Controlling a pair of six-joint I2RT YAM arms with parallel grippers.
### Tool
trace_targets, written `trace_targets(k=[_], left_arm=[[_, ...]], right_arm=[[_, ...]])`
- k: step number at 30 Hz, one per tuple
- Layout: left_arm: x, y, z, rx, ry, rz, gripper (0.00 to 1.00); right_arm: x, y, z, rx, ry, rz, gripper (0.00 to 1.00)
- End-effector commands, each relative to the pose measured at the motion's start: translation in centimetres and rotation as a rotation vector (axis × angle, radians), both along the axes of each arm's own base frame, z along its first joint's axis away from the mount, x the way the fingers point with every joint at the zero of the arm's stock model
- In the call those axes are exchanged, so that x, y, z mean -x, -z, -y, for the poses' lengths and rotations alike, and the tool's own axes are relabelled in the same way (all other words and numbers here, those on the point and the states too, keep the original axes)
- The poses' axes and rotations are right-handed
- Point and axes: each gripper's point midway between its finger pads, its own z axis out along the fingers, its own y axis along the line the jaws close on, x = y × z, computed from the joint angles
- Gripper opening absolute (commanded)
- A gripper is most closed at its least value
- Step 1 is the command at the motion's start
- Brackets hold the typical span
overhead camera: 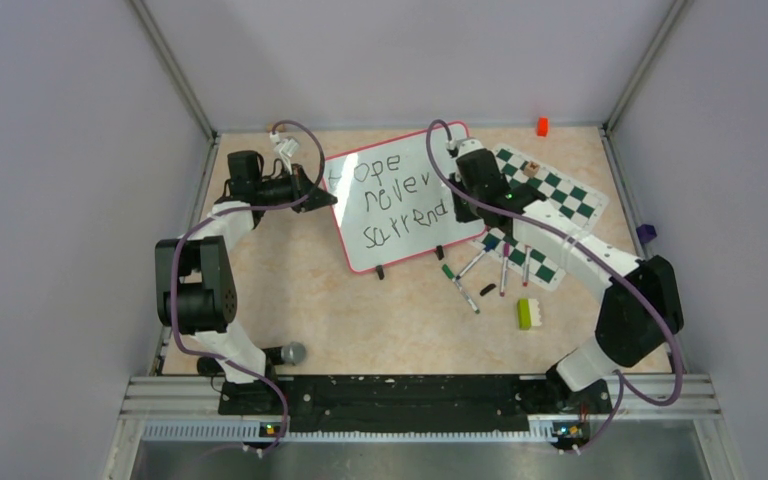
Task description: Write a sentence on the whiteboard
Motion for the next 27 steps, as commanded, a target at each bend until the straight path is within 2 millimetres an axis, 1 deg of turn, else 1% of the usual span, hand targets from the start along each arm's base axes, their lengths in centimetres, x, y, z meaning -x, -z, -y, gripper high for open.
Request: trace_targets(k=[1,5,9,12,19,22,27], left_arm=[[-1.5,4.1,-0.8,-0.170,-0.070,0.036,0.00],[-1.5,4.1,-0.8,-0.171,-0.071,0.037,0.00],[-1.5,4.1,-0.8,-0.170,-0.070,0.036,0.00],[-1.5,4.1,-0.8,-0.171,-0.069,0.038,0.00],[-1.5,4.1,-0.8,-0.170,-0.069,0.037,0.00],[-1.5,4.1,-0.8,-0.170,-0.069,0.037,0.00],[-1.4,4.1,-0.8,-0.170,-0.070,0.036,0.00]], right_arm=[[-1.5,-1.0,-0.2,-0.016,0.028,0.042,0.00],[-1.7,-0.4,-0.5,-0.018,0.020,0.031,0.00],[-2.0,-0.2,-0.6,-0.015,0.024,0.033,0.00],[-2.4,0.0,-0.3,-0.001,0.042,0.035,0.00],[-3.0,1.5,0.4,0.047,0.090,0.021,0.00],[-3.1,1.7,0.4,0.052,0.097,0.019,0.00],[-3.4,1.6,1.5,0.088,0.135,0.036,0.00]])
